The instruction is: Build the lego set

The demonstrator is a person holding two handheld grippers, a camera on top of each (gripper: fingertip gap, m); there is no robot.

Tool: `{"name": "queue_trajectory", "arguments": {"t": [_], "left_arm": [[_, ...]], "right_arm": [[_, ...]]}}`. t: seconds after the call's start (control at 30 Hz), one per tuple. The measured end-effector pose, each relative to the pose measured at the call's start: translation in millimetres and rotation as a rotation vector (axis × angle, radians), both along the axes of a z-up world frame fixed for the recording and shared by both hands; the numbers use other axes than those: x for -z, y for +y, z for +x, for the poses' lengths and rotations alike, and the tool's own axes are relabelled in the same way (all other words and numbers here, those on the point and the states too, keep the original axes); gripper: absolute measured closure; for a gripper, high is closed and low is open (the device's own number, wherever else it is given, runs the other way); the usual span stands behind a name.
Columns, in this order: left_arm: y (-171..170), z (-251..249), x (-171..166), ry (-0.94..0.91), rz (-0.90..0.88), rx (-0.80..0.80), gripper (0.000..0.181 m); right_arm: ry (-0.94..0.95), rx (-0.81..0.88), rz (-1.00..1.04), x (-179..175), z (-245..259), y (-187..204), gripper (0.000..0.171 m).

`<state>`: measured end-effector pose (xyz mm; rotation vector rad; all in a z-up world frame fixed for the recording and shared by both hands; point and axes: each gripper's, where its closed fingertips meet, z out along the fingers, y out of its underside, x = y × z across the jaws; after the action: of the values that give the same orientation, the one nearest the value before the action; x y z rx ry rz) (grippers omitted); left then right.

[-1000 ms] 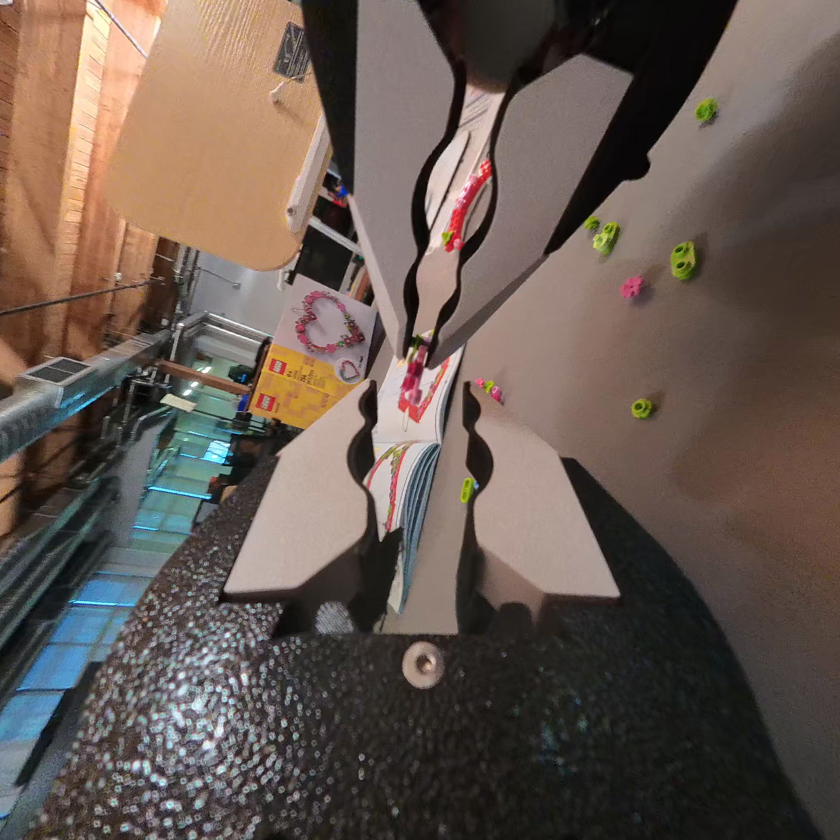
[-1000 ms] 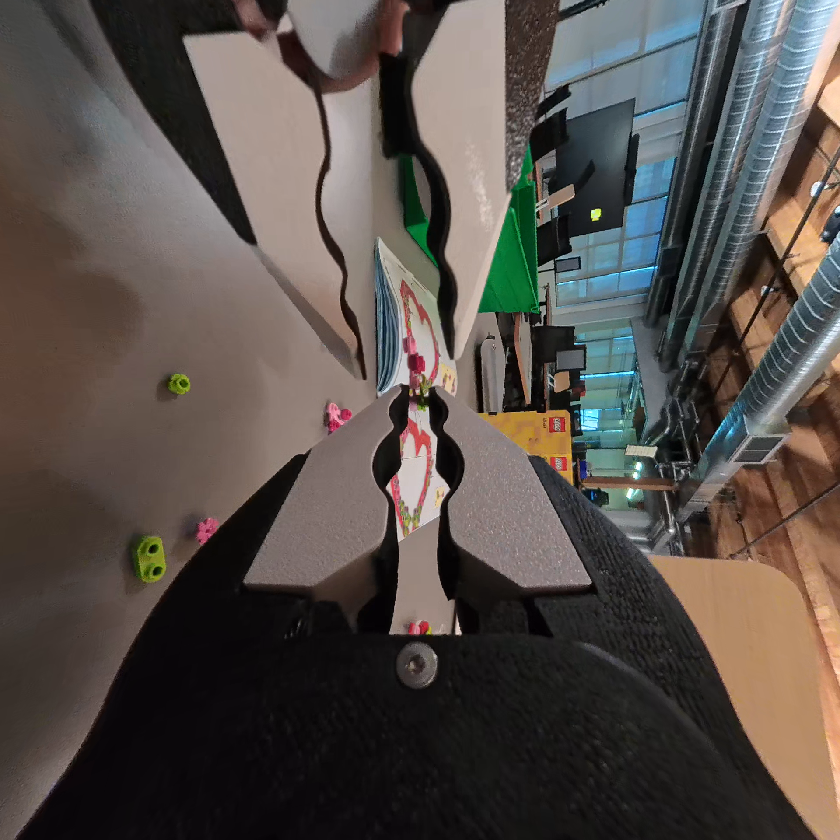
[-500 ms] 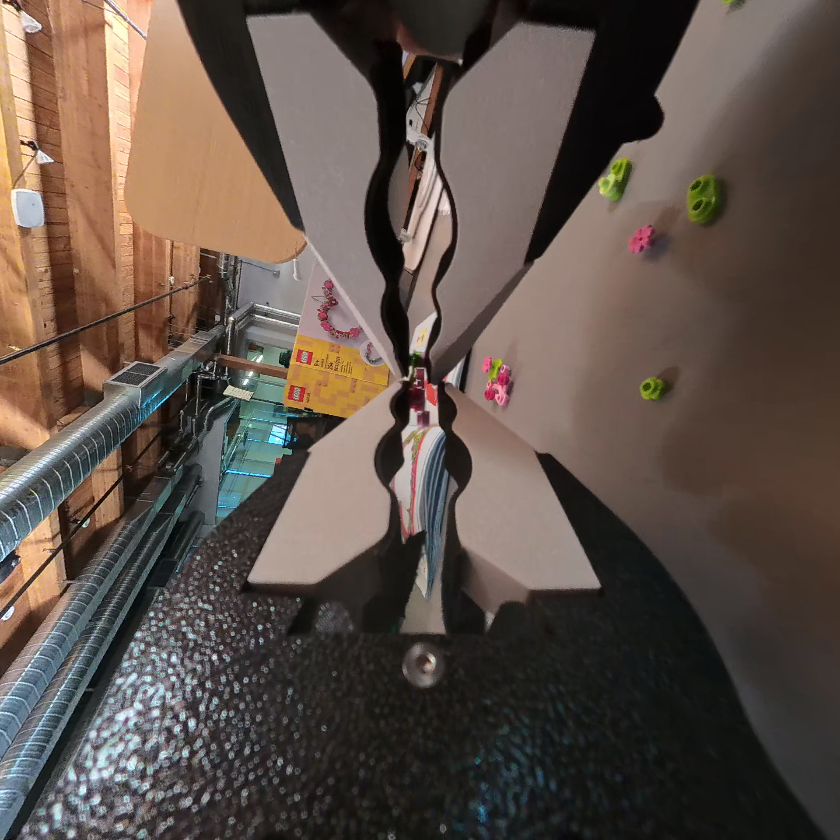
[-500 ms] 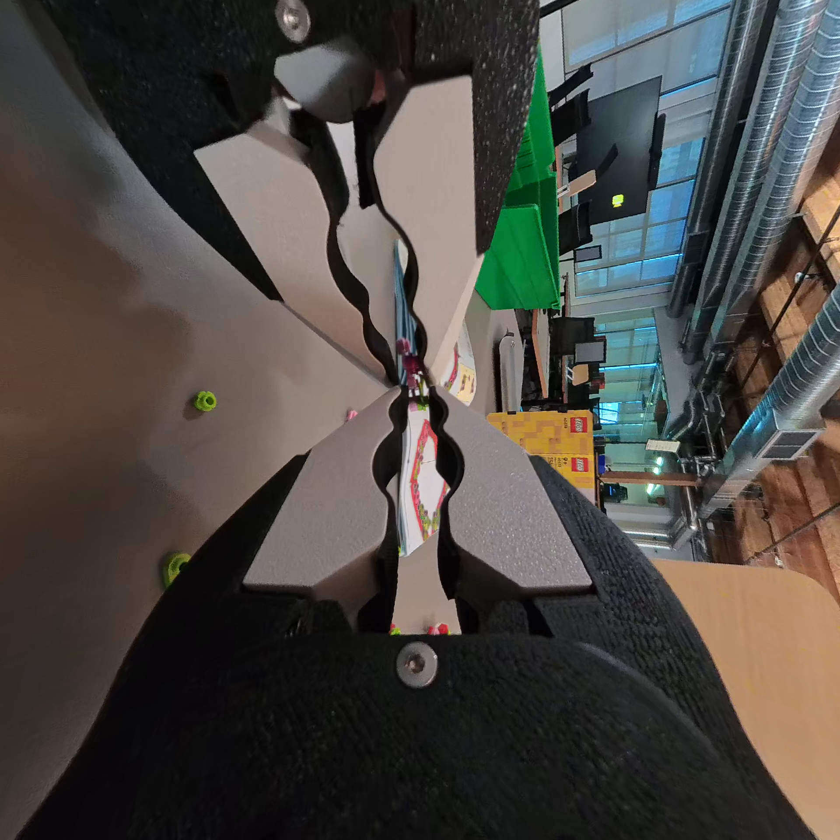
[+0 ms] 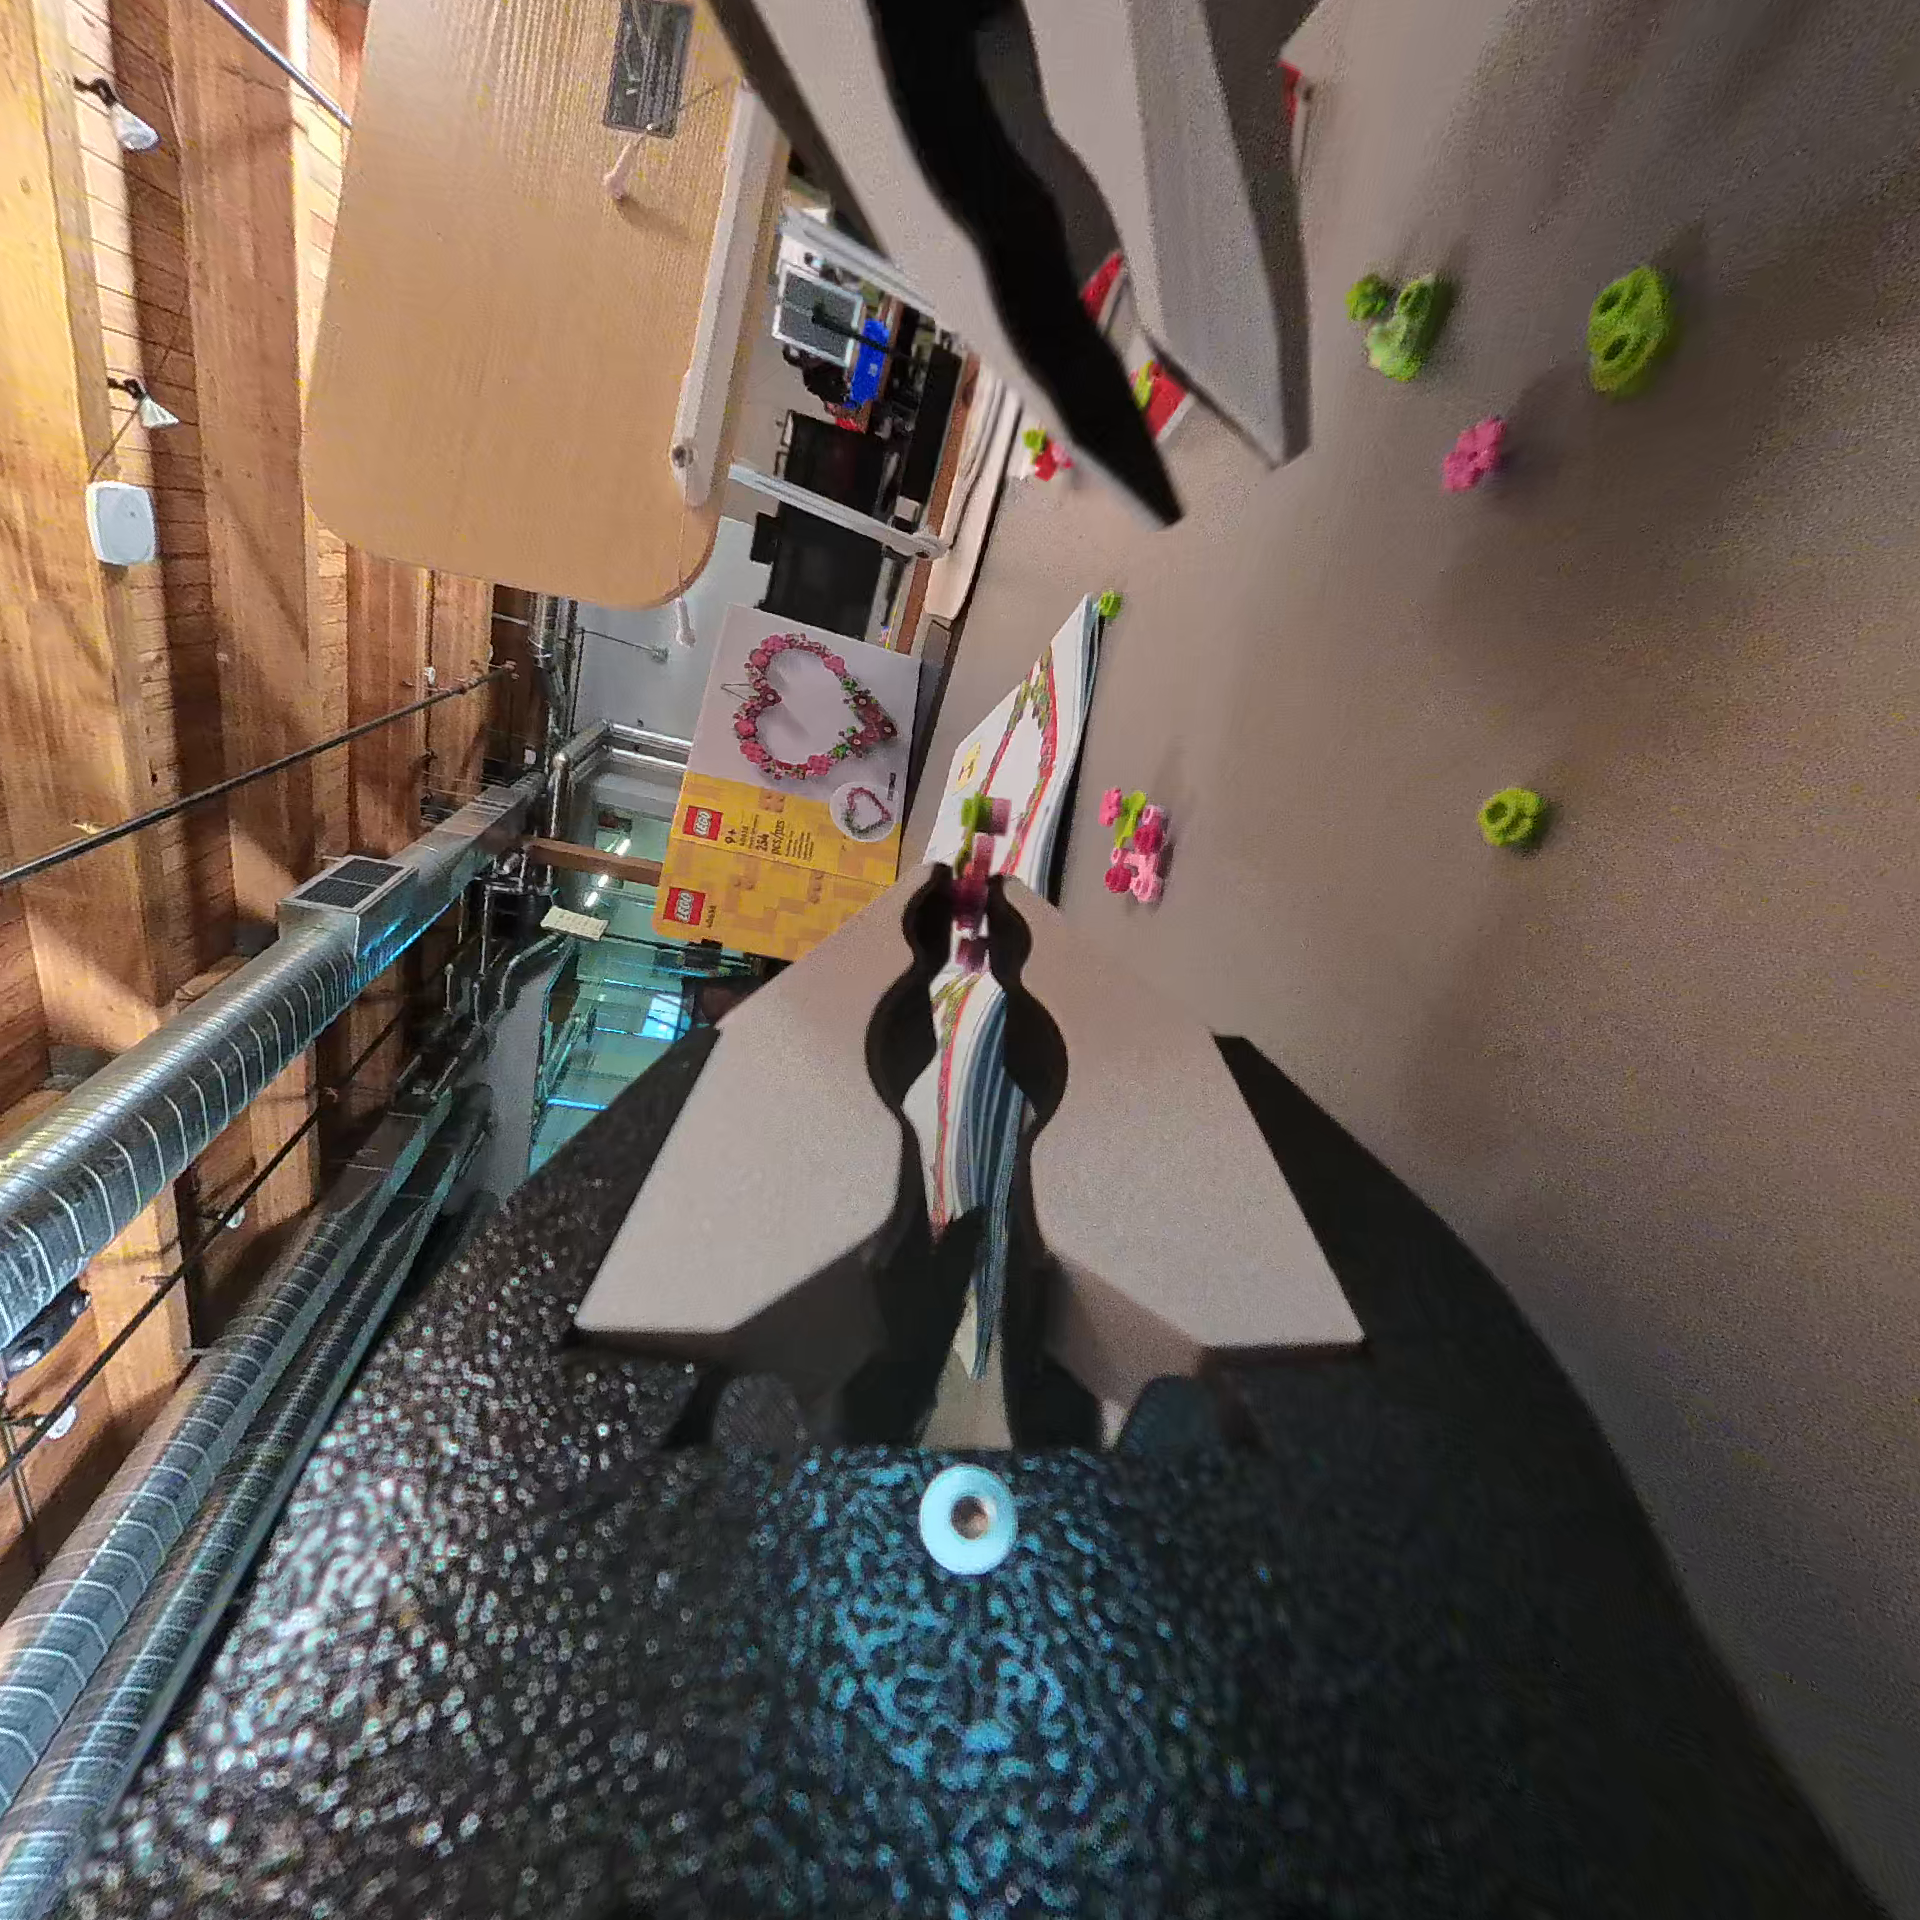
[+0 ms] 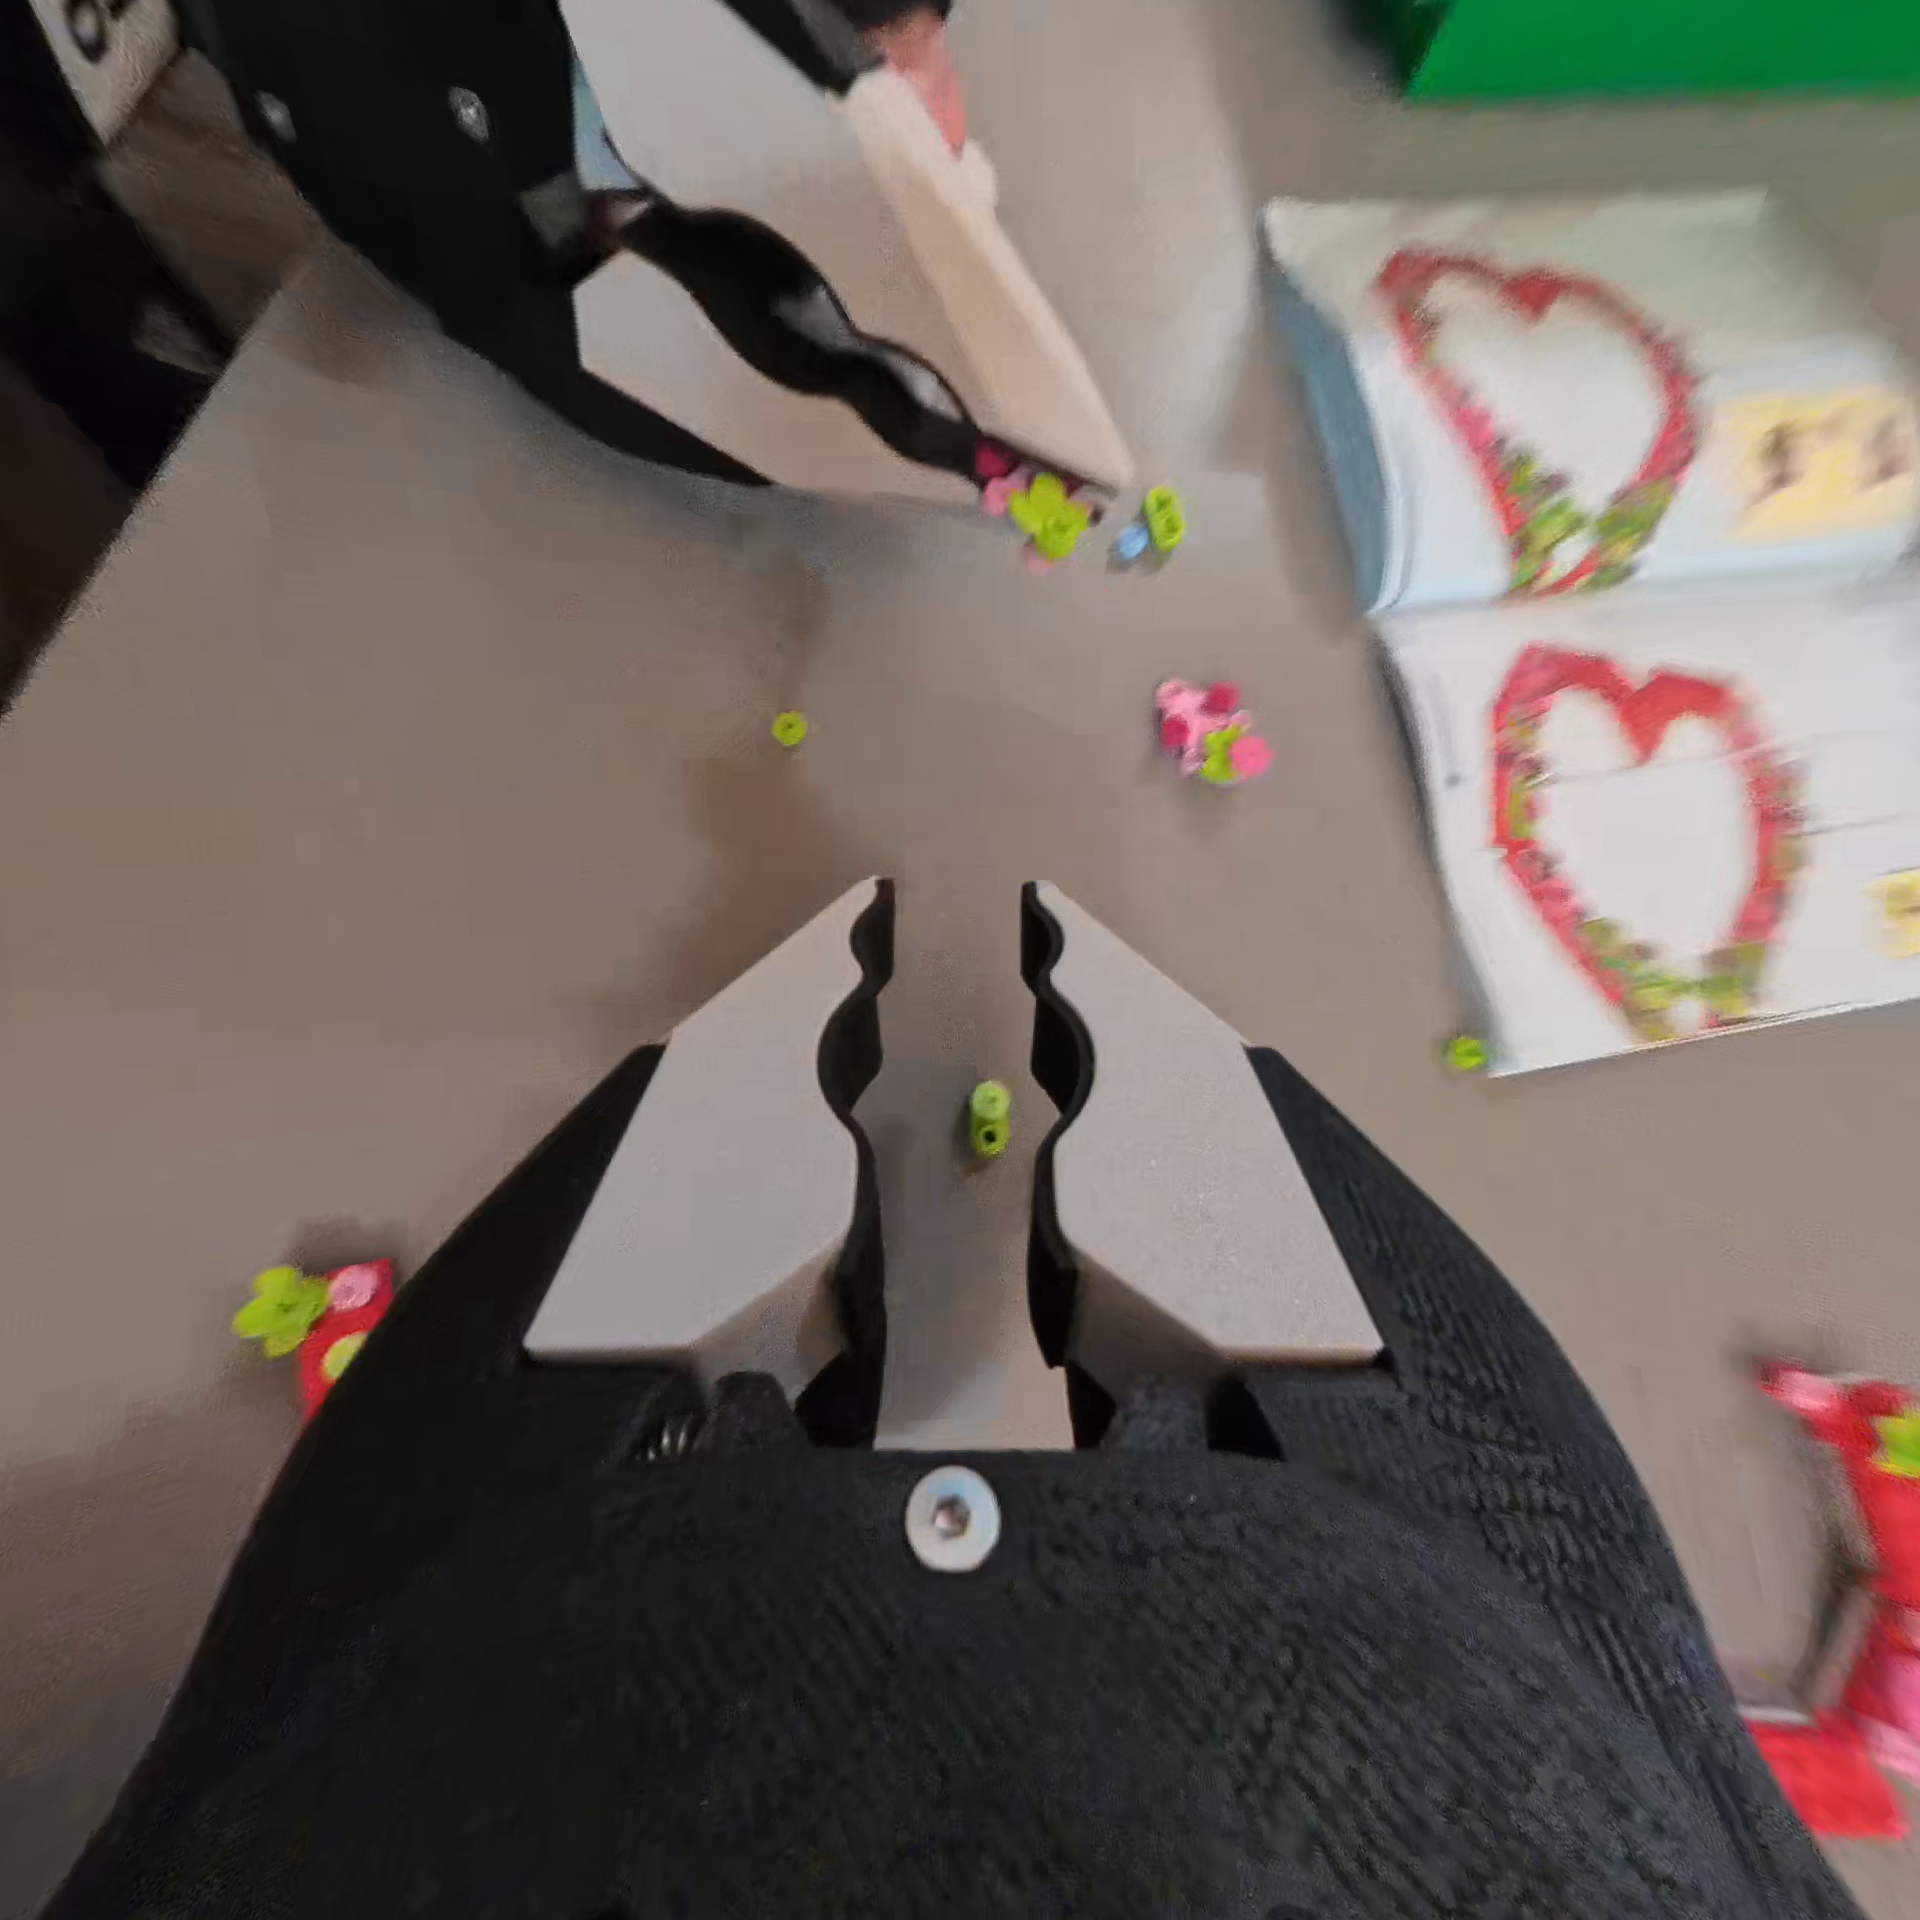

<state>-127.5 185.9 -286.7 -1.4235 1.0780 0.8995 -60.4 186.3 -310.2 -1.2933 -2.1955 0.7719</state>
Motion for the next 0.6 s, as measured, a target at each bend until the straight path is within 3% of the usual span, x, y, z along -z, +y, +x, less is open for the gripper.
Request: {"name": "queue_trajectory", "arguments": {"t": [0.03, 0.6], "left_arm": [[0.3, 0.5, 0.9, 0.006, 0.001, 0.004, 0.177], [0.2, 3.9, 12.3, 0.023, -0.041, 0.026, 0.177]], "right_arm": [[-0.031, -0.010, -0.037, 5.2, 4.9, -1.1, 0.151], [-0.134, -0.094, -0.017, 34.1, 12.7, -9.0, 0.162]]}}
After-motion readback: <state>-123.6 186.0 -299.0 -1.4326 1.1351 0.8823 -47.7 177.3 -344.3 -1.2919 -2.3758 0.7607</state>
